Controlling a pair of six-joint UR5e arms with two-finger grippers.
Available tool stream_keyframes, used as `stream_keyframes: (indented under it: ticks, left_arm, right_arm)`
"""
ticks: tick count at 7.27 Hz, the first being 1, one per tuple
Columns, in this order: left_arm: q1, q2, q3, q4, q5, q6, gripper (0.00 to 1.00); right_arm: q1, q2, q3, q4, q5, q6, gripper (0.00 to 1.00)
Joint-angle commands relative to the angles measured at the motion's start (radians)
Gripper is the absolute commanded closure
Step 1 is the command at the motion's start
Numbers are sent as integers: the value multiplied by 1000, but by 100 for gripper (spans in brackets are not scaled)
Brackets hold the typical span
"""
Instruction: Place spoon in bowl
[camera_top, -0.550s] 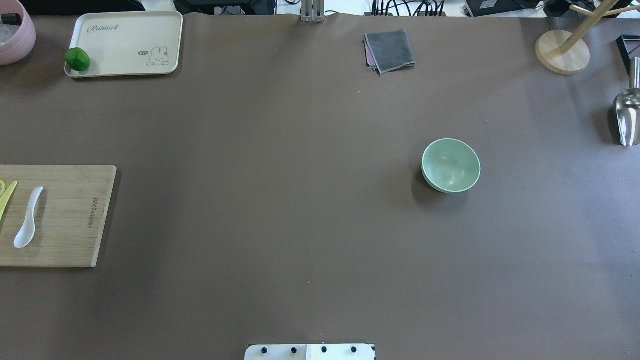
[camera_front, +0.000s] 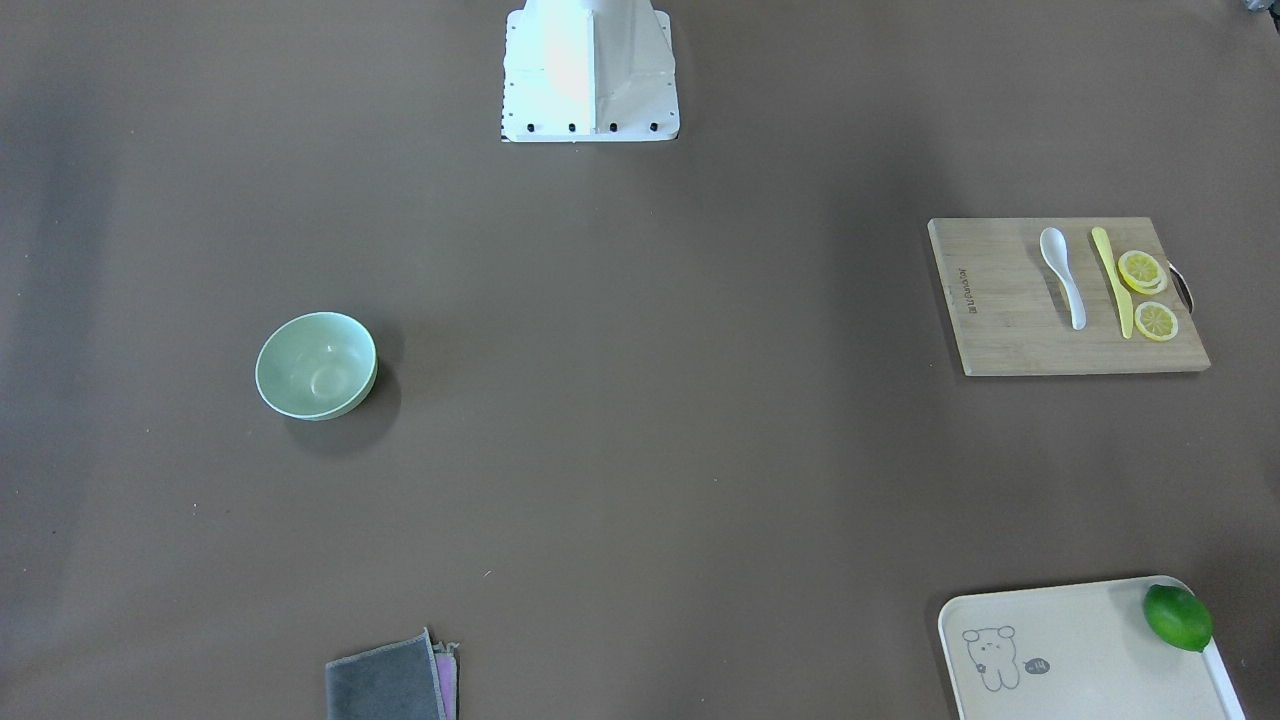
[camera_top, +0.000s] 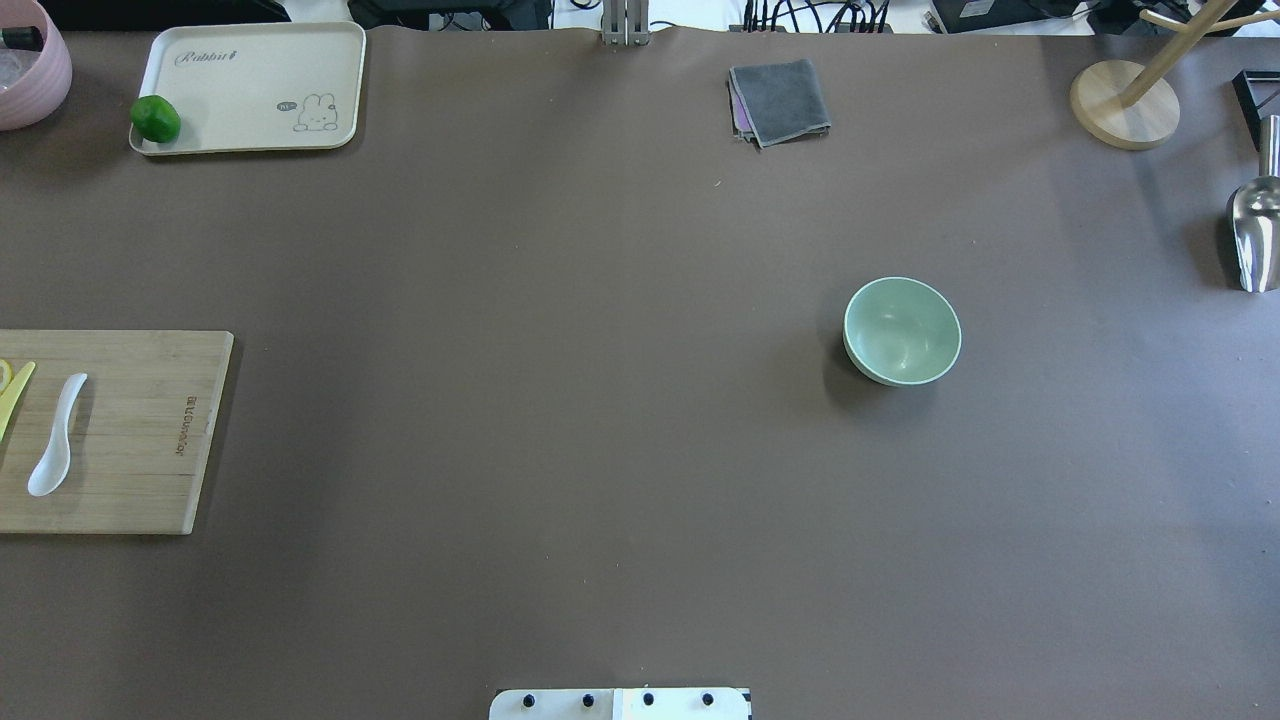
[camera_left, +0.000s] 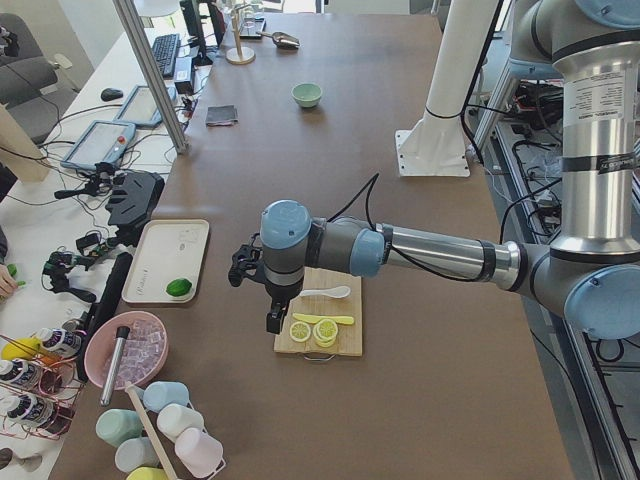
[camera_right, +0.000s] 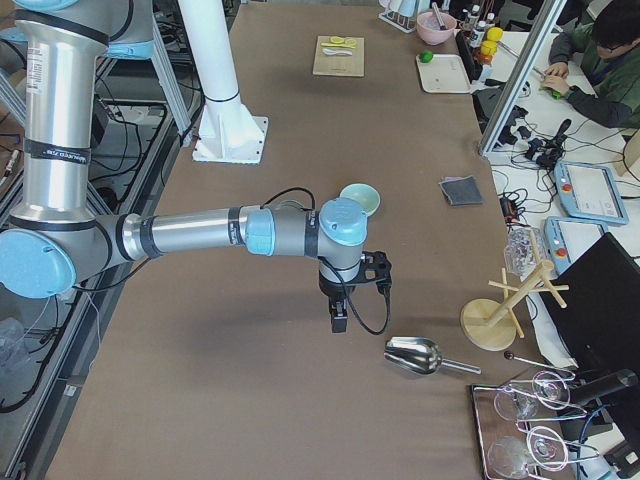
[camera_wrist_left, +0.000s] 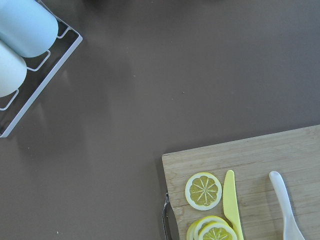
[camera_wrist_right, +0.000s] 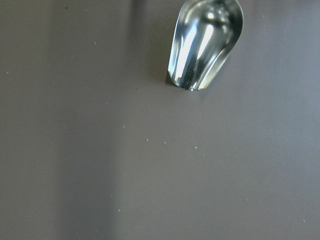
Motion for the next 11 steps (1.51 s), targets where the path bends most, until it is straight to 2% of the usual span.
stream_keyframes:
  ticks: [1,3,4,5,6,8,9,10,11]
  left_arm:
    - [-1,-10,-15,0,-1,-1,2]
    - [-1,-39,-27,-61,1,-11,2]
    - [-1,-120,52,-166,25,-33,2]
    - [-1,-145,101,-187,2,-66,2]
    - [-1,-153,108,-218,2,-101,2]
    - [15,-100,106,-392,-8,-153,2]
    - [44,-95,108,-461,-24,-246,2]
    - [76,-93,109,-489,-24,-280,2]
    - [91,-93,109,-493,-22,-282,2]
  right_arm:
    - [0,13,73,101,-3,3,0]
    - [0,23,63,152,8,38,0]
    - [0,3,64,193,8,39,0]
    - [0,-2,8,309,6,39,0]
    - [-53,9,-41,397,8,93,0]
    - [-263,71,-41,445,-3,561,0]
    - [-396,73,-44,550,-59,789,0]
    - [-536,88,-46,654,-169,1013,1]
    - [-660,157,-57,680,-281,1211,1]
